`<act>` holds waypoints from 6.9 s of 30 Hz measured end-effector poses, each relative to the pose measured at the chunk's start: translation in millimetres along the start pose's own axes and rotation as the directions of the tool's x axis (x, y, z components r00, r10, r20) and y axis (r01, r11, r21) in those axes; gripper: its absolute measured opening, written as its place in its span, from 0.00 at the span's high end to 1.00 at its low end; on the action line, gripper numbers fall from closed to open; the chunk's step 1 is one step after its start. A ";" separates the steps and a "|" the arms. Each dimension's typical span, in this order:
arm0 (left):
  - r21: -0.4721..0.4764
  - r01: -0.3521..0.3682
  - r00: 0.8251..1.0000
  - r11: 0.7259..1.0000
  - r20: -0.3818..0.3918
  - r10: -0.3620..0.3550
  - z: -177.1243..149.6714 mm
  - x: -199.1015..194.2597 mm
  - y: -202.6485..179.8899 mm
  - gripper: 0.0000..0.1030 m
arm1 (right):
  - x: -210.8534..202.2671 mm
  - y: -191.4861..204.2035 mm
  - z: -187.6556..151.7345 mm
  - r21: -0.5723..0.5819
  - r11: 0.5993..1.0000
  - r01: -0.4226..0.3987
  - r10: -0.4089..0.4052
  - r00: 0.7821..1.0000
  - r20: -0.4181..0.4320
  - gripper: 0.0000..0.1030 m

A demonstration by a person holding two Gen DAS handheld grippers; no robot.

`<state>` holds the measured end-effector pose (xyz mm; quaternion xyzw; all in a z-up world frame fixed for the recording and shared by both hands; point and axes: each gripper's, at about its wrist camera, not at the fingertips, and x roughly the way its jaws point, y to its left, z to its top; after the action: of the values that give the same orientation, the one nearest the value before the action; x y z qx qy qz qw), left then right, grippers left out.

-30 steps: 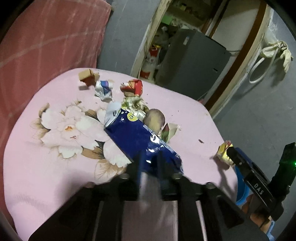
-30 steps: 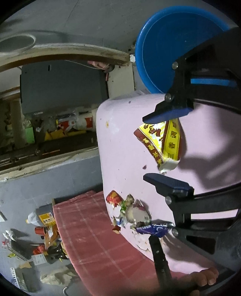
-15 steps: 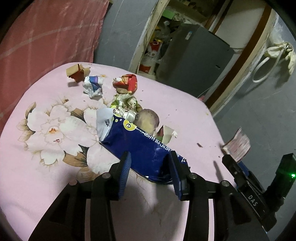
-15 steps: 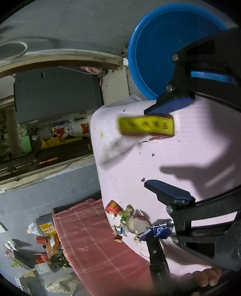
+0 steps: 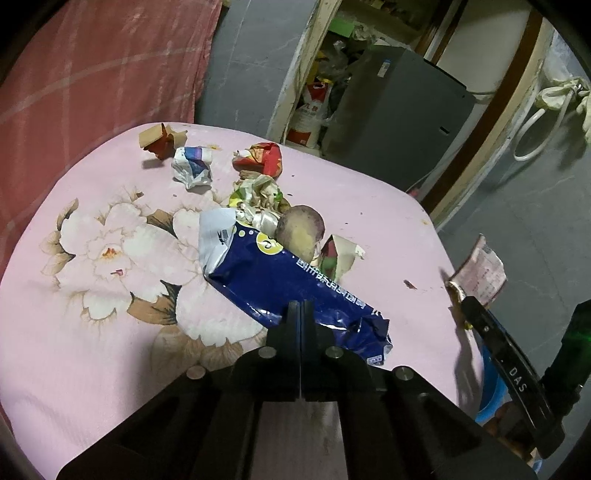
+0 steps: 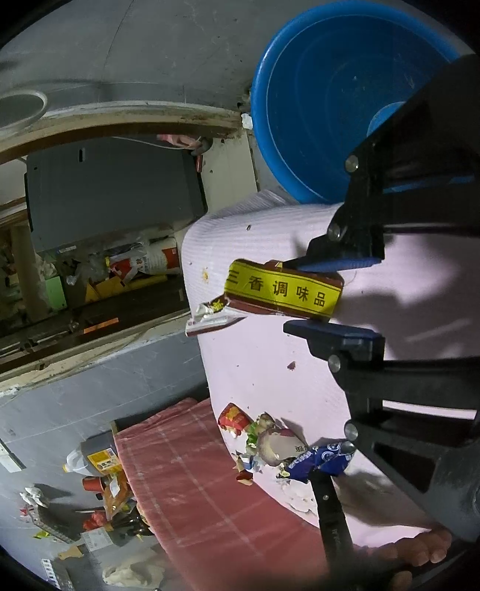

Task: Collect trash
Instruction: 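Lift the yellow packet with the right tool while the left tool lifts the blue bag, then carry both items over the blue basin and open both tools to drop them, then move both tools back to the remaining trash on the pink surface, then grasp the crumpled foil wrapper with the left tool while the right tool grasps a green paper scrap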

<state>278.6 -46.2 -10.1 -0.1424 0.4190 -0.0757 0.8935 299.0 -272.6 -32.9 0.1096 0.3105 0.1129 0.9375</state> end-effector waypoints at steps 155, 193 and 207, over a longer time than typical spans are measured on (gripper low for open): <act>0.148 -0.150 0.812 0.978 0.582 0.036 12.3 -99.1 6.6 0.02 | -100.3 57.1 31.3 -0.127 0.992 0.009 0.061 0.840 0.539 0.00; 0.165 -0.049 0.996 0.985 0.088 0.034 30.6 -1.2 73.6 0.37 | 73.9 122.2 10.1 -0.266 0.950 -0.163 0.104 0.970 -0.220 0.95; 0.233 0.028 1.000 0.972 -0.019 -0.024 38.3 26.6 44.2 0.80 | 63.6 109.1 15.6 -0.270 0.955 -0.122 0.076 0.981 -0.176 1.00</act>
<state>325.8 -3.8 -20.3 -0.0414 0.4127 -0.1371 0.8995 342.5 -153.2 -26.0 -0.0183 0.3616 0.2113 0.9079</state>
